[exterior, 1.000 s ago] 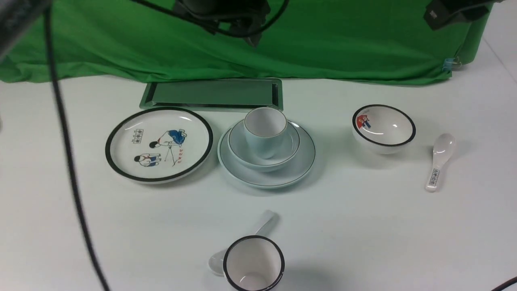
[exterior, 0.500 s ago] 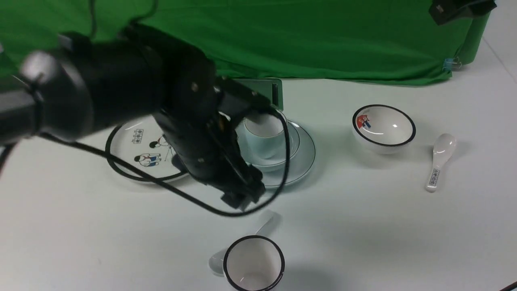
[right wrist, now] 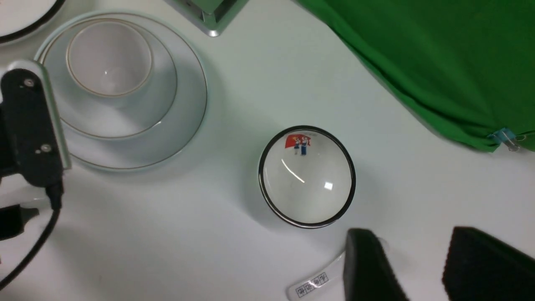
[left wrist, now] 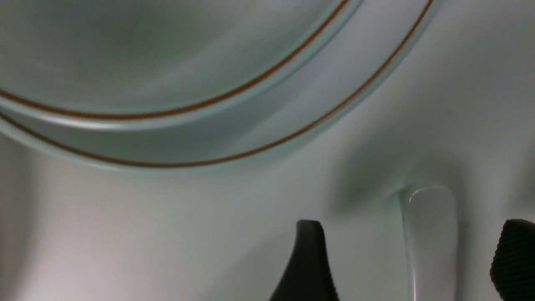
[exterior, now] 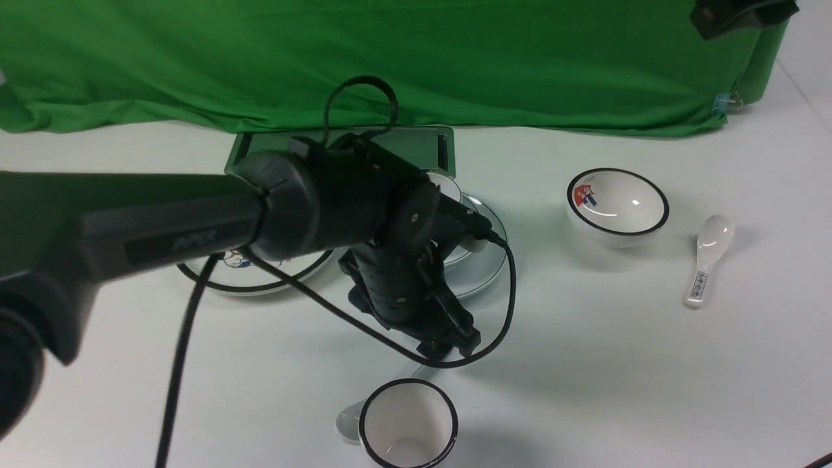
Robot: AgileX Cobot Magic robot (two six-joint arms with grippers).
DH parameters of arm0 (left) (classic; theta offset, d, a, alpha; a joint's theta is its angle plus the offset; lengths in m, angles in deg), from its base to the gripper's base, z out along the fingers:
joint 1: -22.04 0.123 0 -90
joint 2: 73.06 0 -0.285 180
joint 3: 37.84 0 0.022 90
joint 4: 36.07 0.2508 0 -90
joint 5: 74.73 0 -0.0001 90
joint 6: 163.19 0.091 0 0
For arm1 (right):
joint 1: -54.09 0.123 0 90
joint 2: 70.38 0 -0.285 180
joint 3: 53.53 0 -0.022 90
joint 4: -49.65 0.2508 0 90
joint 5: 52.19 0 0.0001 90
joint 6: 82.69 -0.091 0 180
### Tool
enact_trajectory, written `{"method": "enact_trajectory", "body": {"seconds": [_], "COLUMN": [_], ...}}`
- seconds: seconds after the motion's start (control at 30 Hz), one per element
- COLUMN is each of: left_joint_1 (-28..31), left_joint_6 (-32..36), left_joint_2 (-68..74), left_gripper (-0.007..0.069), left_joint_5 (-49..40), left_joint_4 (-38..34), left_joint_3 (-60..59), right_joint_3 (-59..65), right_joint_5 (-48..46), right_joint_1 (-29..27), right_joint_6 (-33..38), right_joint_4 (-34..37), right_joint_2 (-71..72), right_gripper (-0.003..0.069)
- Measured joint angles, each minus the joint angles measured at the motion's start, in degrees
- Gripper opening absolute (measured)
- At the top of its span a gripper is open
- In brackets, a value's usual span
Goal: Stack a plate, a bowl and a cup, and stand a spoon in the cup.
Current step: Use the left arm to grab a blue soup spoon, then use the left arm to put the blue soup spoon into the blue teacup in the middle
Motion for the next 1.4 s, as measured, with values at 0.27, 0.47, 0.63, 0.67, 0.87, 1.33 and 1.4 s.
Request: {"method": "enact_trajectory", "body": {"seconds": [0.27,0.47,0.63,0.67,0.87,1.33,1.4], "left_joint_1": [0.0,0.0,0.0,0.0,0.0,3.9,5.9], "left_joint_6": [0.5,2.0,2.2,2.2,0.9,-4.4,-6.1], "left_joint_2": [3.4,3.2,0.0,-1.5,-12.1,-7.6,-6.3], "left_gripper": [0.0265,0.0077,0.0074,0.0074,0.0074,0.0074,0.0074], "left_joint_5": [-8.4,-9.8,-11.7,-11.6,-2.2,59.5,63.3], "left_joint_4": [-0.9,-1.1,1.3,1.3,1.3,3.9,3.4], "left_joint_3": [3.4,4.1,7.2,7.9,8.1,-5.8,-5.8], "right_joint_3": [0.0,0.0,0.0,0.0,0.0,0.0,0.0], "right_joint_5": [0.0,0.0,0.0,0.0,0.0,0.0,0.0], "right_joint_1": [0.0,0.0,0.0,0.0,0.0,0.0,0.0], "right_joint_6": [0.0,0.0,0.0,0.0,0.0,0.2,0.3], "right_joint_4": [-0.3,-0.3,-0.3,-0.3,-0.3,-0.3,-0.3], "right_joint_2": [0.0,0.0,0.0,0.0,0.0,0.0,0.0], "right_gripper": [0.0306,0.0306,0.0306,0.0306,0.0306,0.0306,0.0306]}}
